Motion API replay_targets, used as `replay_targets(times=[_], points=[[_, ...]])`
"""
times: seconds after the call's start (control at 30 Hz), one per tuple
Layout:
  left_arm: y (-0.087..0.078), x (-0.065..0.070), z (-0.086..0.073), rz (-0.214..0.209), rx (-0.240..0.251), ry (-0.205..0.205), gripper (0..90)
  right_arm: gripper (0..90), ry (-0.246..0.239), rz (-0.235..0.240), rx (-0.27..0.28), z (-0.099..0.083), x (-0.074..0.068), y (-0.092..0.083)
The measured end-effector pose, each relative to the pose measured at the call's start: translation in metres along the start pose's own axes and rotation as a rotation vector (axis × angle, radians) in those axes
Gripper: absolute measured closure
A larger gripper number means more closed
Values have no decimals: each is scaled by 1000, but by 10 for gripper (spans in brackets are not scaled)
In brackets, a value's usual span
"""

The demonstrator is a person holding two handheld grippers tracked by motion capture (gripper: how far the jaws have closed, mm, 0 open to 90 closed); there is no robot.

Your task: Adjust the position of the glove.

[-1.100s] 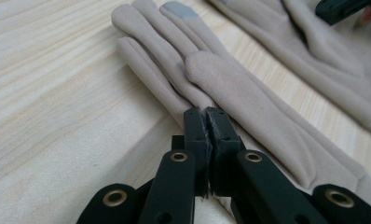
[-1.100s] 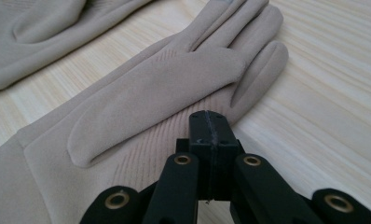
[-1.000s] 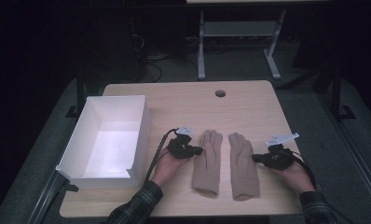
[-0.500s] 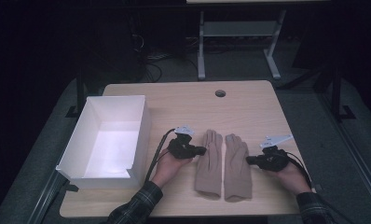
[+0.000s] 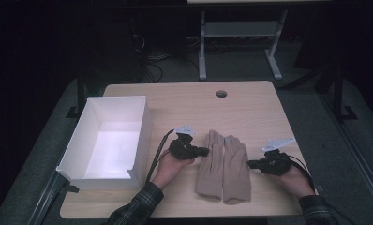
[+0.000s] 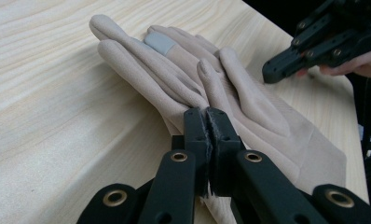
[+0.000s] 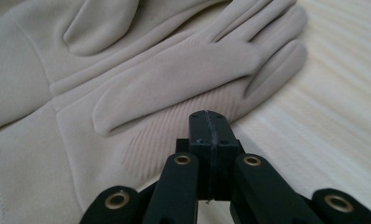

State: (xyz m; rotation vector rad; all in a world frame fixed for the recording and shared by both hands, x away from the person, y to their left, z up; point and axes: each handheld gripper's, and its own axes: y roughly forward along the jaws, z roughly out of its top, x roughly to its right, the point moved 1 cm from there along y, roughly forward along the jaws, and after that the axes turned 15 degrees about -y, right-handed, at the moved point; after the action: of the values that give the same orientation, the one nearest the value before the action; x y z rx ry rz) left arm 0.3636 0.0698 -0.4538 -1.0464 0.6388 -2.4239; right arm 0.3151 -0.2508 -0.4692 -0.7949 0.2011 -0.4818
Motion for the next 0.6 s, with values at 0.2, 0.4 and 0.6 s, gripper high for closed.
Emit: replay_targets(times=[0.2,0.4,0.6], points=[[0,2,1,-5,-1,-5,875,899,-8,36,-2,7,-7,8],[1,3,2,-22,-3,-25,875,899,-17,46,9,8,-8,11],[3,8,7,-38,-6,-38,874,899,-26,59,13,12,-10,16]])
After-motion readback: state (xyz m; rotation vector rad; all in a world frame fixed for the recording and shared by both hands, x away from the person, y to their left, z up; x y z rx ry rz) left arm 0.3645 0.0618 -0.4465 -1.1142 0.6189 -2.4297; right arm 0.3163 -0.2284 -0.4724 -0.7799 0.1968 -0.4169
